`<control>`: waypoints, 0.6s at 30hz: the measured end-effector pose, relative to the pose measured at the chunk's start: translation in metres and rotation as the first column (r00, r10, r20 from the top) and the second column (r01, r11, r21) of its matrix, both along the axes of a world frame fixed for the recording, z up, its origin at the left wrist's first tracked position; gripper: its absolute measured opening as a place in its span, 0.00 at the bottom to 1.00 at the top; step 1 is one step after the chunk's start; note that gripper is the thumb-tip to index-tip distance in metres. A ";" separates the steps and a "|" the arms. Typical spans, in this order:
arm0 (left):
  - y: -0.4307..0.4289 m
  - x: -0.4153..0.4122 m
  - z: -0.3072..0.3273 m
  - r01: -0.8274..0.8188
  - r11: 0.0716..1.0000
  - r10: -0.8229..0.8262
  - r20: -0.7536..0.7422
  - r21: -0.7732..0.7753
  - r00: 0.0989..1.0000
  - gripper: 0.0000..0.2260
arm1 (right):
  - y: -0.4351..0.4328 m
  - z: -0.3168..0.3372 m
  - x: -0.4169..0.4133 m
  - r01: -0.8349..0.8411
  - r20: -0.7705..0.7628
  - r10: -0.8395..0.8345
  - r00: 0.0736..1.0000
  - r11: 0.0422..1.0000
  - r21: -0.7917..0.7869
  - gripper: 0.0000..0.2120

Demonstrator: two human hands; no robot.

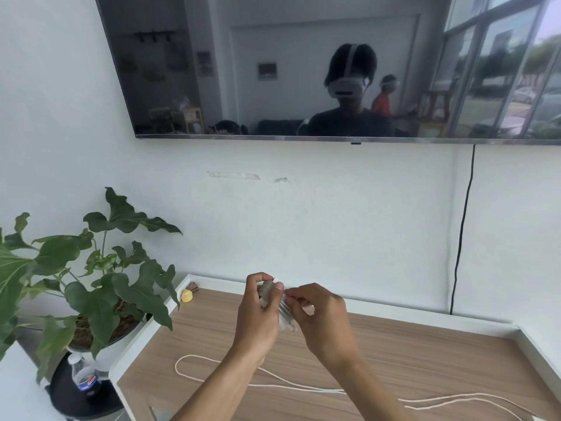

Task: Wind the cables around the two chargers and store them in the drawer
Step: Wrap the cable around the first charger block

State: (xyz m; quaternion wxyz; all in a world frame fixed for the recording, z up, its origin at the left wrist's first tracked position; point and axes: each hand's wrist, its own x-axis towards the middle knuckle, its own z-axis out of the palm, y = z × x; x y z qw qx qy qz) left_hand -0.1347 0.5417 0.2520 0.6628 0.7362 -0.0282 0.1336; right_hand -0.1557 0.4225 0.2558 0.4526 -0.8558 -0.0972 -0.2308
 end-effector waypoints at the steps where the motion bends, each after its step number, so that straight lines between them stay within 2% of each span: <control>1: -0.001 0.001 0.000 -0.005 1.000 0.005 0.010 0.016 1.000 0.05 | 0.000 0.000 0.001 -0.003 0.010 0.003 1.000 1.000 -0.013 0.06; 7: -0.003 0.000 -0.008 -0.035 0.997 0.032 0.050 0.064 0.998 0.05 | 0.003 -0.006 0.002 0.067 0.008 -0.066 0.998 0.991 -0.118 0.06; 14: -0.007 0.000 -0.006 -0.045 0.997 0.040 0.076 0.062 0.996 0.05 | 0.006 -0.013 0.005 0.155 0.173 -0.112 0.979 0.954 -0.258 0.16; 18: -0.007 -0.001 -0.005 -0.047 0.998 0.044 0.080 0.036 0.996 0.05 | 0.007 -0.018 0.008 0.181 0.216 -0.126 0.968 0.949 -0.260 0.13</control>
